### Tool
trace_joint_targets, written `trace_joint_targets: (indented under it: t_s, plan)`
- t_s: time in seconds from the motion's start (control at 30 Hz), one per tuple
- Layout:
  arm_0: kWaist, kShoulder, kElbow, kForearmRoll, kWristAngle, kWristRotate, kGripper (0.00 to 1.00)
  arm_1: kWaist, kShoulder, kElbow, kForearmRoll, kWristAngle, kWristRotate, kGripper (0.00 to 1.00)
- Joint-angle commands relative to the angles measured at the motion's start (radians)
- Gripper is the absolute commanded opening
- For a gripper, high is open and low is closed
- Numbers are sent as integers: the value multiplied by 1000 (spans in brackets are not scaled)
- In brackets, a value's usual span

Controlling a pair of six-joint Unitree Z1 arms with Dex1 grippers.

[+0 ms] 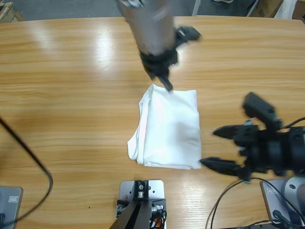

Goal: Fold clothes

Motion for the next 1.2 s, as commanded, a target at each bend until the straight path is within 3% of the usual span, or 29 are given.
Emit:
trace_joint_targets:
  t_s: [0.03,0.4,0.63,1.0,1.2]
  plan:
    - [-54,62,-343,102,-179,130,964,-152,-260,-9,317,-41,-13,1000]
    - [-164,183,-368,-18,-386,368,965,-152,-274,-3,339,-36,-17,1000]
    - [-163,234,-354,37,-136,408,977,-152,-260,-1,331,-26,-18,1000]
    - [-132,346,-361,68,-4,461,977,-152,-290,5,331,-7,-24,1000]
    - [-32,333,-330,148,18,460,977,-154,-288,5,330,-11,-26,1000]
